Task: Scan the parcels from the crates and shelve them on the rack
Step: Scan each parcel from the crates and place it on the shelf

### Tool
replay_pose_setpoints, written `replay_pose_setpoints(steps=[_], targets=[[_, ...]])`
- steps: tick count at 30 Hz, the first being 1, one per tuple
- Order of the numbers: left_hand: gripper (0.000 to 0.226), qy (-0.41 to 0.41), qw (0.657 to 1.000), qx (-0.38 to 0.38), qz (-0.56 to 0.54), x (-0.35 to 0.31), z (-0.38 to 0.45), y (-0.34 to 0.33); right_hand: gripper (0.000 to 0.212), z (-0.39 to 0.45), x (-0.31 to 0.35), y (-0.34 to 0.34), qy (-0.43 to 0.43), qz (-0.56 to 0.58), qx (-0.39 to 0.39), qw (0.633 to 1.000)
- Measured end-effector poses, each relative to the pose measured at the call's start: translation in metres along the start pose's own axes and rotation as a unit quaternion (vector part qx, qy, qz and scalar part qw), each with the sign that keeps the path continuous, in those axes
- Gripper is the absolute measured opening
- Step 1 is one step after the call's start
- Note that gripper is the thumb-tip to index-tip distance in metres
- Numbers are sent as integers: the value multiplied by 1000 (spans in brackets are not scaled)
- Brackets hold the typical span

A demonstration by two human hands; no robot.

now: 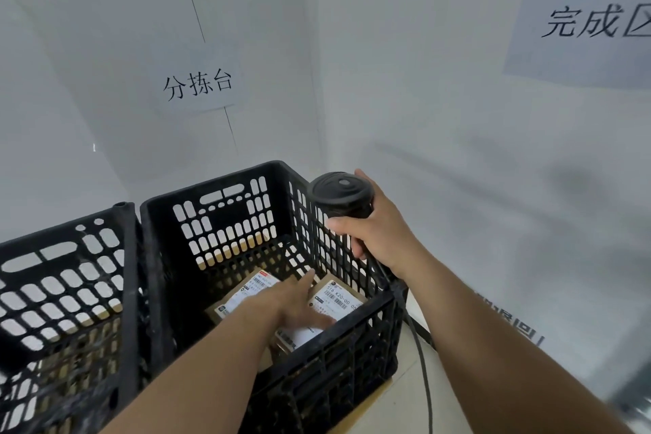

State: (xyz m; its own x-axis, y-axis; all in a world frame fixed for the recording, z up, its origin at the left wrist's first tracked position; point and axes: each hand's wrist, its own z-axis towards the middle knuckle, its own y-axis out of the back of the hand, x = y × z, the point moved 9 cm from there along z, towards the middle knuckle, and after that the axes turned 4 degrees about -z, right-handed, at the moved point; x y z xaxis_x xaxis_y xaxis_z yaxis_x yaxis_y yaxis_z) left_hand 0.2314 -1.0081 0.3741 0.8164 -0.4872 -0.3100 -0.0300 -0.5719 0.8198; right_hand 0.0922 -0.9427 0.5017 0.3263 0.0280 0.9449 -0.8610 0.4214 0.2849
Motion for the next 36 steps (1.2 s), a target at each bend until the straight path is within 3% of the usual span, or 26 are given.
replay_pose_setpoints(steps=[5,11,13,18,21,24,26,31,36], targets=[[107,-5,998,39,51,-12,4,-11,98,5,22,12,23,5,-11,1000],[129,25,982,-133,134,13,4,27,99,15,17,2,12,-6,-2,1000],[128,39,977,-138,159,20,5,27,100,17,16,-2,12,-3,2,1000],[103,0,983,-120,137,22,12,19,99,17,16,-4,20,-5,2,1000],[97,6,992,-117,55,30,15,19,99,17,16,-1,24,-5,-6,1000],[58,27,992,-117,-45,43,13,21,94,13,19,1,29,-2,-6,1000],[45,31,991,-99,-84,46,11,20,93,11,19,2,30,2,-7,1000],[65,51,984,25,-168,42,5,3,100,9,16,4,21,5,-17,1000],[113,115,979,92,-142,64,1,-15,100,7,20,3,31,-7,-17,999]])
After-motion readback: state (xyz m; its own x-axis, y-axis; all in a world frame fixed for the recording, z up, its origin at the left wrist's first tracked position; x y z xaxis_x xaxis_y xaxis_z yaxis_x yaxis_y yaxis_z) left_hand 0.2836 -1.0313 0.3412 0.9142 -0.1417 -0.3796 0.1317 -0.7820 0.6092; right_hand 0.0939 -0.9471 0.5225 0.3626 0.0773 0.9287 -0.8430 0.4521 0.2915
